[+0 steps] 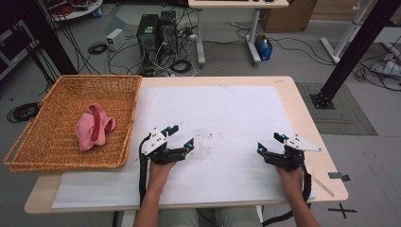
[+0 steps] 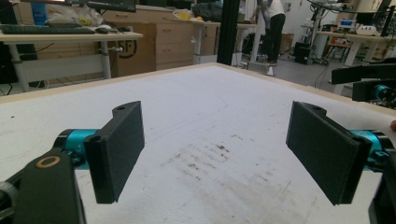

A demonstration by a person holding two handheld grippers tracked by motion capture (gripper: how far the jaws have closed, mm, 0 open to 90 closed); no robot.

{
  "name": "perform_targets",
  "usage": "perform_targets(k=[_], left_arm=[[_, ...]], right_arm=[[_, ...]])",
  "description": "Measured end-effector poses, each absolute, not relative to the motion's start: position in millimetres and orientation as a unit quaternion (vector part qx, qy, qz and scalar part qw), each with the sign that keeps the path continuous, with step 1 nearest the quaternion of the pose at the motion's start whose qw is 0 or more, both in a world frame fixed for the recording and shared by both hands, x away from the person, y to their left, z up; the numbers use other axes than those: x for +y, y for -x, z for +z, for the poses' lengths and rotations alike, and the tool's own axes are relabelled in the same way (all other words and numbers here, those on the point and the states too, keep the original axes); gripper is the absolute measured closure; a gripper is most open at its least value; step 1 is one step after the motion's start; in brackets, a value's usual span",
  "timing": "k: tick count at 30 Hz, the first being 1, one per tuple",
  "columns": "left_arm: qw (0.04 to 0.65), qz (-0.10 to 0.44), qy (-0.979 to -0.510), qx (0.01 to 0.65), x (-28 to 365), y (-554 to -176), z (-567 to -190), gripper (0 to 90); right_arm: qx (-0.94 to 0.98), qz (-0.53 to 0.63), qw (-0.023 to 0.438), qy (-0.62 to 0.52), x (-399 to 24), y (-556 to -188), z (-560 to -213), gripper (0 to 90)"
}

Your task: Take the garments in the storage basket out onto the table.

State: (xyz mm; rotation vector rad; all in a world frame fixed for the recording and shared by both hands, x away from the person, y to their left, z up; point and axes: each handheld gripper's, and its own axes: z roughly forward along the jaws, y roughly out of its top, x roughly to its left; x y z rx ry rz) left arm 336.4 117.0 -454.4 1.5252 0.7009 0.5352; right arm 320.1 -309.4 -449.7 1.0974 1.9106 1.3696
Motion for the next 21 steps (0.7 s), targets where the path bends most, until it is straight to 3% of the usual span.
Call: perform_targets(k=[21], left_arm=[[0.629,0.244,-0.669,0.312,114.9,-335.8,-453.8,19.3]], right_arm=[[0.708,0.507,0.272,-0.409,-309.5,-320.7,-449.6,18.5]])
